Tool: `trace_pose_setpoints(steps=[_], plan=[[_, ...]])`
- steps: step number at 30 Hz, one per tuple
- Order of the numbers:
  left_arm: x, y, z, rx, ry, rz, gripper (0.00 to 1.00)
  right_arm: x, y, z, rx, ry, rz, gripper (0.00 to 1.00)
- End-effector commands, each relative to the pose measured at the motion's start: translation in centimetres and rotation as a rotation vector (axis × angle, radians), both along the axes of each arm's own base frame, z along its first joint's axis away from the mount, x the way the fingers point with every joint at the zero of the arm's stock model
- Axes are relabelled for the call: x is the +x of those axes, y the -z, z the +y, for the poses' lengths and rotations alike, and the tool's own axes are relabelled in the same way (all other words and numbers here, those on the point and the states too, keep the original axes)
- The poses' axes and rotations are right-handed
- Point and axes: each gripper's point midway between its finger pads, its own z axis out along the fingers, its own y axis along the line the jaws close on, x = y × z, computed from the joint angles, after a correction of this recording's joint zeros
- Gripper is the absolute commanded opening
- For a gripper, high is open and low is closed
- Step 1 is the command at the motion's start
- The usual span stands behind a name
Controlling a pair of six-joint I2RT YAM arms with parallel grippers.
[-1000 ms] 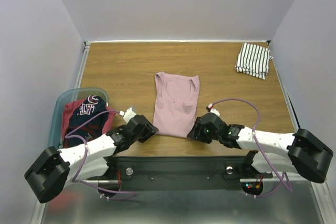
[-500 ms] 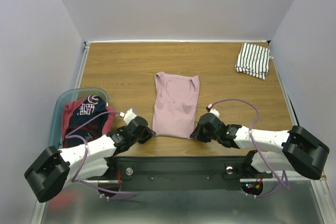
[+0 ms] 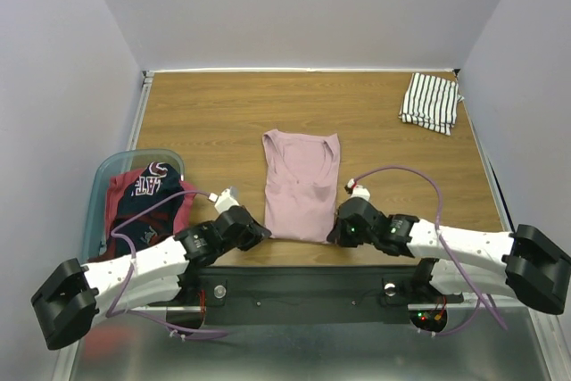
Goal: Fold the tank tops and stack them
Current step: Fold the tank top
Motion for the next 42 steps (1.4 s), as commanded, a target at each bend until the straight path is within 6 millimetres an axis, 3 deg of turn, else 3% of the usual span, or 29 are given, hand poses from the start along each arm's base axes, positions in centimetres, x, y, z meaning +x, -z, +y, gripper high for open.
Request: trace_pose_setpoints(steps=[1, 6, 8, 10, 14, 16, 19, 20, 28, 32, 36, 37, 38, 39, 40, 41, 42], plan=[[-2.0, 0.1, -0.4, -0.014, 0.015, 0.036, 0.00, -2.5, -1.5, 1.3, -0.005, -0.069, -0.022, 0.00], [-4.2, -1.6, -1.4, -0.026, 0.047, 0.045, 0.00, -6.4, -2.9, 3.5, -0.012, -0.154, -0.040, 0.00], [-4.2, -3.5, -2.0, -0.046, 0.036, 0.025, 0.00, -6.3, -3.4, 3.5, -0.034, -0.142, -0.060, 0.00], [-4.4, -4.5, -2.1, -0.034, 0.044, 0.009, 0.00, -5.4, -5.1, 3.8, -0.022, -0.116, -0.107, 0.00], [-2.6, -8.2, -2.4, -0.064, -0.003, -0.087, 0.00, -3.3, -8.1, 3.4, -0.032, -0.048, -0.210, 0.00], [-1.9, -9.0, -2.6, -0.065, -0.017, -0.126, 0.00, -2.3, -9.8, 3.7, -0.024, -0.022, -0.251, 0.01], [-0.4, -10.7, -3.2, -0.063, -0.026, -0.190, 0.00, -0.9, -10.2, 3.4, -0.055, -0.002, -0.272, 0.01], [0.7, -11.8, -3.4, -0.082, -0.048, -0.210, 0.00, -0.4, -10.4, 3.4, -0.063, 0.000, -0.279, 0.00], [6.1, -13.8, -4.5, -0.076, -0.065, -0.294, 0.00, 4.3, -12.0, 1.4, -0.099, 0.079, -0.305, 0.00], [8.8, -15.1, -4.9, -0.067, -0.074, -0.329, 0.00, 6.1, -11.8, 0.6, -0.110, 0.079, -0.291, 0.00], [12.5, -16.7, -6.5, -0.070, -0.067, -0.372, 0.00, 8.6, -11.8, -0.1, -0.079, 0.095, -0.284, 0.00], [13.8, -17.0, -6.2, -0.069, -0.087, -0.381, 0.00, 10.1, -11.7, -1.3, -0.077, 0.134, -0.280, 0.00], [14.7, -17.2, -6.4, -0.070, -0.080, -0.388, 0.00, 10.9, -11.4, -0.9, -0.058, 0.107, -0.266, 0.00], [16.3, -19.0, -6.9, -0.100, -0.088, -0.424, 0.00, 11.9, -11.0, -1.3, -0.047, 0.113, -0.252, 0.00], [17.8, -17.5, -7.4, -0.063, -0.077, -0.405, 0.00, 14.1, -10.4, -3.3, -0.048, 0.174, -0.233, 0.00], [20.7, -17.5, -8.1, -0.069, -0.074, -0.406, 0.00, 15.3, -9.5, -3.2, -0.023, 0.154, -0.204, 0.00], [22.1, -17.3, -8.7, -0.064, -0.061, -0.403, 0.00, 17.3, -8.6, -5.3, -0.022, 0.214, -0.179, 0.00]])
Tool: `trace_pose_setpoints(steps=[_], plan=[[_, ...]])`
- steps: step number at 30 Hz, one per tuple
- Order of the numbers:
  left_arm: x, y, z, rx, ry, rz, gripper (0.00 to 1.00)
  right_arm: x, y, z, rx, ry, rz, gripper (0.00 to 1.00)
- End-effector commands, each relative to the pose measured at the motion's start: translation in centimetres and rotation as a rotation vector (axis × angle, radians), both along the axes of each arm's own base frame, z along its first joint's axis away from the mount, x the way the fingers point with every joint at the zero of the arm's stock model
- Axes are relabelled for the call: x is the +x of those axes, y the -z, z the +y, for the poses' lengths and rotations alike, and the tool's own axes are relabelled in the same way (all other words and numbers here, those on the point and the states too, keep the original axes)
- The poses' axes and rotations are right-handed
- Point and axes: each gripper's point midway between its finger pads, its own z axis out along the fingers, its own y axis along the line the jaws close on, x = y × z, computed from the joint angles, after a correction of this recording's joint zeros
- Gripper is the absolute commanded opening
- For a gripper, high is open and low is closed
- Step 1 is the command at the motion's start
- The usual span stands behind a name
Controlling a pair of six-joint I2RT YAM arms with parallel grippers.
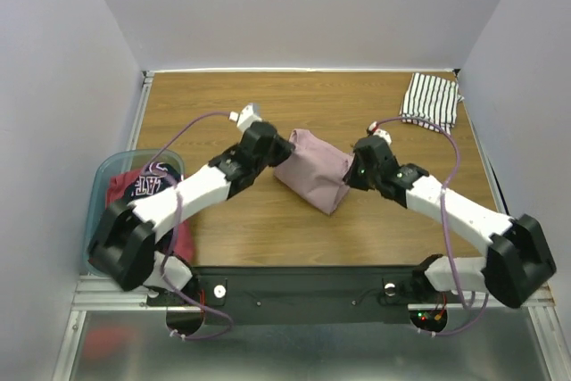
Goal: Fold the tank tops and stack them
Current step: Fold the tank top
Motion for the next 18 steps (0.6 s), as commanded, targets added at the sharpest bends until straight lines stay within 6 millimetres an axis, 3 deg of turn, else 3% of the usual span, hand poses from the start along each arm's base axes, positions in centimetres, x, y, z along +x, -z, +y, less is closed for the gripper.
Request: trace_pose_setpoints(steps=[1, 2, 3, 6, 9, 13, 18], plan=[[7.3, -3.1, -3.1, -0.010, 0.079, -0.132, 0.00, 5.9, 0.4, -1.4, 0.103, -0.010, 0.000, 0.00], [9.1, -2.6, -3.5, 0.002, 0.090, -0.129, 0.00, 7.1, 0.5, -1.7, 0.126, -0.011, 0.000, 0.00], [11.4, -1.0, -5.7, 0.020, 0.133, -0.096, 0.00, 8.7, 2.5, -2.8, 0.122, 0.022, 0.048, 0.00], [15.0, 2.3, -9.2, 0.001, 0.224, -0.057, 0.00, 11.5, 4.8, -3.3, 0.136, 0.046, 0.084, 0.00], [16.6, 5.6, -10.8, -0.003, 0.248, -0.004, 0.00, 13.0, 5.9, -3.1, 0.138, 0.053, 0.103, 0.00], [17.1, 7.6, -10.8, 0.013, 0.239, 0.026, 0.00, 13.2, 7.9, -3.2, 0.121, 0.066, 0.138, 0.00], [17.0, 7.6, -10.8, 0.009, 0.248, 0.011, 0.01, 13.1, 7.9, -4.2, 0.097, 0.104, 0.130, 0.00]])
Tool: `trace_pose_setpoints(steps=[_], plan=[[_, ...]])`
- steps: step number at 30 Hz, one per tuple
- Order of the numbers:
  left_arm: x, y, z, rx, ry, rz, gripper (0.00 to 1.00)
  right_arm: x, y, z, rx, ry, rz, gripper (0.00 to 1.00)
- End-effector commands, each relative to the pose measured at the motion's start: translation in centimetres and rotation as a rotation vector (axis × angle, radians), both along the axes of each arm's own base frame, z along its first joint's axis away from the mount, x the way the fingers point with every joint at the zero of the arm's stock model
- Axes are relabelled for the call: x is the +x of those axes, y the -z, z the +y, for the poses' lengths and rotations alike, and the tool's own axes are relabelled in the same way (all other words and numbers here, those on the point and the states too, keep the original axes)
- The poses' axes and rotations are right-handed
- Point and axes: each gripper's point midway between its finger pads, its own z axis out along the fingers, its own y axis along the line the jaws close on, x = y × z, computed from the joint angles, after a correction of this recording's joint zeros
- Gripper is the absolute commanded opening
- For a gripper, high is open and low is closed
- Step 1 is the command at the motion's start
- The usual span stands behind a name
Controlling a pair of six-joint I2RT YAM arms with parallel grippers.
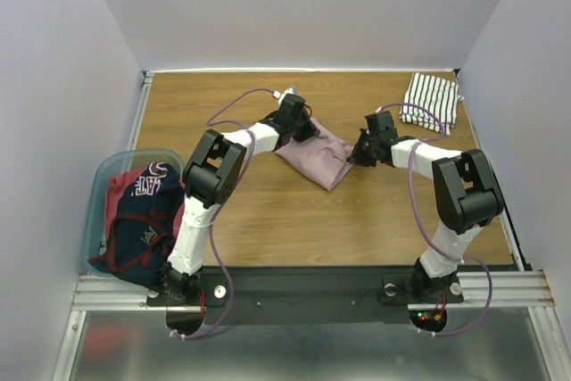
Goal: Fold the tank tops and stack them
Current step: Fold the tank top
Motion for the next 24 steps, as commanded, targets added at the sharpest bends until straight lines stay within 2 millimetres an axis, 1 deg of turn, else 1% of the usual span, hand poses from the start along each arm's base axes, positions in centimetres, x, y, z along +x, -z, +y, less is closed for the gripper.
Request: trace_pose_setpoints(steps=[1, 2, 3, 5, 6, 7, 8, 9, 12, 15, 18, 20, 22, 23, 24], plan=[[0.9, -5.8, -1.0, -0.063, 0.037, -0.118, 0.01, 1.0, -1.2, -0.2, -0.009, 0.006, -0.054, 0.00], [1.0, -6.1, -0.9, -0.066, 0.038, -0.126, 0.01, 1.1, -1.7, -0.2, -0.009, 0.010, -0.067, 0.00], [1.0, -6.8, -0.8, -0.070, 0.033, -0.140, 0.01, 1.2, -2.6, -0.2, -0.004, 0.011, -0.088, 0.00], [1.2, -7.7, -0.5, -0.074, 0.025, -0.155, 0.01, 1.5, -3.6, -0.4, -0.011, 0.021, -0.114, 0.01], [1.5, -8.7, 0.0, -0.079, 0.011, -0.176, 0.00, 1.7, -4.7, -0.5, -0.008, 0.026, -0.137, 0.02], [1.7, -9.3, 0.3, -0.081, 0.000, -0.185, 0.00, 2.0, -5.3, -0.8, -0.009, 0.034, -0.148, 0.04], [1.9, -9.6, 0.5, -0.082, -0.009, -0.191, 0.00, 2.1, -5.6, -1.0, -0.011, 0.039, -0.154, 0.04], [2.3, -10.1, 1.2, -0.087, -0.029, -0.198, 0.00, 2.4, -6.2, -1.1, -0.011, 0.045, -0.160, 0.05], [3.0, -10.7, 1.8, -0.102, -0.042, -0.204, 0.00, 3.1, -6.9, -1.8, -0.011, 0.063, -0.166, 0.05], [3.4, -10.3, 1.8, -0.104, -0.037, -0.198, 0.00, 3.5, -6.0, -1.9, -0.016, 0.071, -0.145, 0.06], [4.1, -9.3, 1.8, -0.103, -0.041, -0.186, 0.00, 3.9, -5.0, -2.2, -0.017, 0.087, -0.120, 0.06], [4.7, -8.9, 2.3, -0.101, -0.053, -0.181, 0.00, 4.3, -4.7, -3.1, -0.038, 0.114, -0.119, 0.09], [5.4, -8.7, 2.8, -0.105, -0.060, -0.190, 0.00, 4.8, -4.4, -3.9, -0.043, 0.134, -0.115, 0.20], [5.7, -8.7, 2.9, -0.109, -0.057, -0.199, 0.00, 5.1, -4.5, -4.2, -0.052, 0.141, -0.121, 0.27], [5.9, -8.7, 2.9, -0.111, -0.051, -0.204, 0.00, 5.3, -4.5, -4.6, -0.058, 0.148, -0.123, 0.42]])
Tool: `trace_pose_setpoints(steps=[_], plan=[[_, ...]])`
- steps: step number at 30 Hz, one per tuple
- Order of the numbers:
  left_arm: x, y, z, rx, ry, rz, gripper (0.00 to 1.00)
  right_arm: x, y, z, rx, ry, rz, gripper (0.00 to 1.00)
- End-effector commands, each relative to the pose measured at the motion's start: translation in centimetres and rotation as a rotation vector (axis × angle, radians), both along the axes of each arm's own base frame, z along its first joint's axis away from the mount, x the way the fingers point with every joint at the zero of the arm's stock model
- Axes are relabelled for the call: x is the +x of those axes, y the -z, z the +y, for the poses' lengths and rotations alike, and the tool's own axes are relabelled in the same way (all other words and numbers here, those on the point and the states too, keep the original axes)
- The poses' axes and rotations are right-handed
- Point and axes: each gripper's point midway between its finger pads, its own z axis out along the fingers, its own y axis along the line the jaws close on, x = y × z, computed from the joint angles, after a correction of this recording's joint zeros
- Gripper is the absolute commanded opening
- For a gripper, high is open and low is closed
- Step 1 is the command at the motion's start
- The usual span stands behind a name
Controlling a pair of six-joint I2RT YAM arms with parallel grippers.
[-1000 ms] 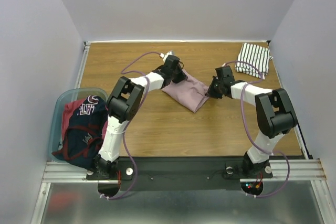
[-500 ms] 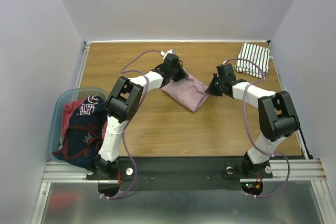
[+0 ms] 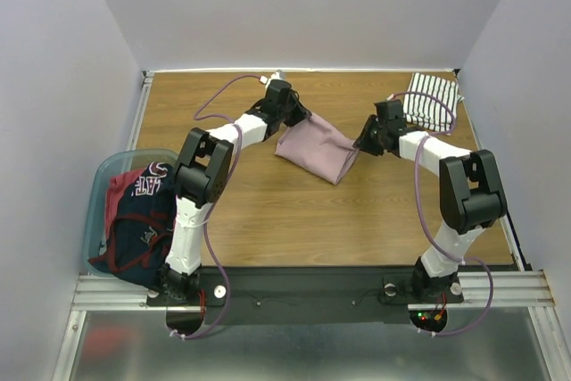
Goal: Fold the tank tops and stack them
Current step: Fold the tank top
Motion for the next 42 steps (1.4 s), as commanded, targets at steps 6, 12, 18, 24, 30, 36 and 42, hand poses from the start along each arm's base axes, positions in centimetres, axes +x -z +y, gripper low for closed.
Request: trace_pose_setpoints(steps=[6, 12, 18, 24, 30, 36, 42], plan=[[2.8, -6.4, -0.2, -0.059, 0.031, -0.197, 0.44, 2.5, -3.5, -2.9, -0.080, 0.073, -0.100, 0.70], [3.0, -9.7, 2.1, -0.038, -0.022, -0.256, 0.59, 0.8, -7.4, -2.3, -0.128, 0.054, -0.185, 0.64], [-1.0, -8.3, 1.5, -0.027, -0.034, -0.177, 0.40, 1.1, -8.3, 2.7, -0.095, -0.074, -0.210, 0.52], [-7.2, -2.9, -0.7, -0.009, -0.007, -0.051, 0.17, 3.0, -4.0, 4.9, -0.080, -0.134, -0.120, 0.41], [-10.5, 1.1, -3.5, 0.021, 0.067, 0.013, 0.01, 4.7, -0.2, 3.5, -0.116, -0.073, -0.051, 0.40], [-13.1, 5.0, -4.6, 0.064, 0.119, 0.079, 0.00, 4.7, 1.5, 2.1, -0.093, -0.024, -0.002, 0.41], [-15.3, 7.3, -5.3, 0.106, 0.167, 0.118, 0.00, 5.1, 0.9, 1.9, -0.036, -0.017, -0.001, 0.48]])
